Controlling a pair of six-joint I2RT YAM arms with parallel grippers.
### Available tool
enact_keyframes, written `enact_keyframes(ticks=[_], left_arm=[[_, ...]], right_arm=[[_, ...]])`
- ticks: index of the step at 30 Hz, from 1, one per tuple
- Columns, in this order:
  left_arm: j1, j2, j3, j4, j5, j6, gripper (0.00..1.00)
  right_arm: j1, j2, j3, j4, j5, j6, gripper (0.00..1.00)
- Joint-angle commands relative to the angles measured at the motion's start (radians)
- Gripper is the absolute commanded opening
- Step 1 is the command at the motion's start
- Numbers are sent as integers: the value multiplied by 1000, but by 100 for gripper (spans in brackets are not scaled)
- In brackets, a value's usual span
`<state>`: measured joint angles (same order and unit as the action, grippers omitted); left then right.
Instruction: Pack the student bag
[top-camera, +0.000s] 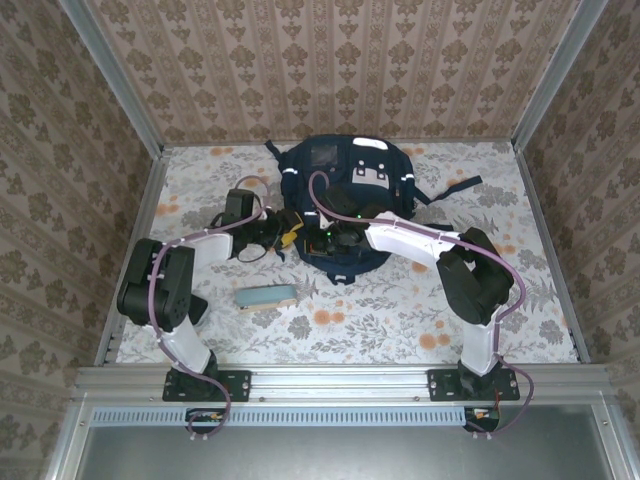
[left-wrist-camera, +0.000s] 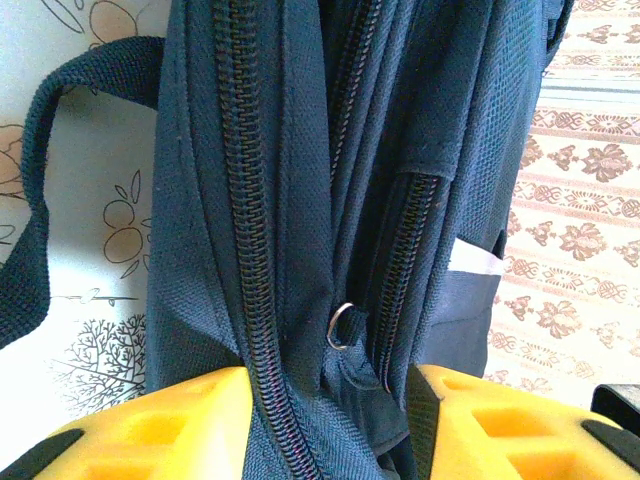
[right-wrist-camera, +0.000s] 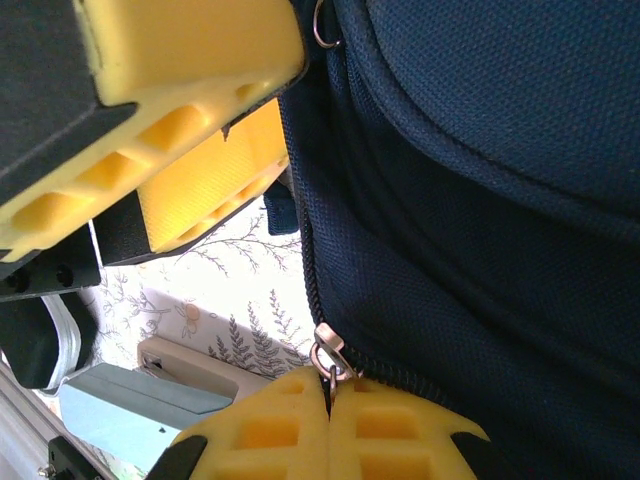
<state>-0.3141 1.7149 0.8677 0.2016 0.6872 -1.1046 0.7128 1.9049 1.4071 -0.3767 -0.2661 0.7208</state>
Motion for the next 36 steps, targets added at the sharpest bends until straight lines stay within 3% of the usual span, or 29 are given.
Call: enact_keyframes(ticks=[1, 5, 11, 14, 22, 27, 31, 34, 36], left_arm=[[-6, 21, -1, -22, -15, -14, 46], [-8, 42, 13, -41, -29, -14, 36], [-8, 73, 27, -46, -66, -5, 6], [-2, 75, 42, -79, -95, 26, 0], [42, 74, 75, -142, -126, 99, 0], [68, 83, 104, -164, -122, 128, 0], [90, 88, 155, -197, -98, 170, 0], [109, 52, 195, -277, -104, 232, 11], [124, 11, 205, -328, -132, 263, 24]], right_arm=[[15, -4, 0, 18, -37, -38, 0], [20, -9, -12, 0, -27, -48, 0], [25, -45, -39, -89, 64, -73, 0], [24, -90, -89, -140, 141, -78, 0], [18, -251, -228, -351, 477, -70, 0], [-30, -302, -277, -434, 625, -8, 0], [-47, -310, -269, -394, 571, -38, 0], [-6, -294, -231, -291, 424, -137, 0], [24, -263, -183, -239, 347, -175, 0]])
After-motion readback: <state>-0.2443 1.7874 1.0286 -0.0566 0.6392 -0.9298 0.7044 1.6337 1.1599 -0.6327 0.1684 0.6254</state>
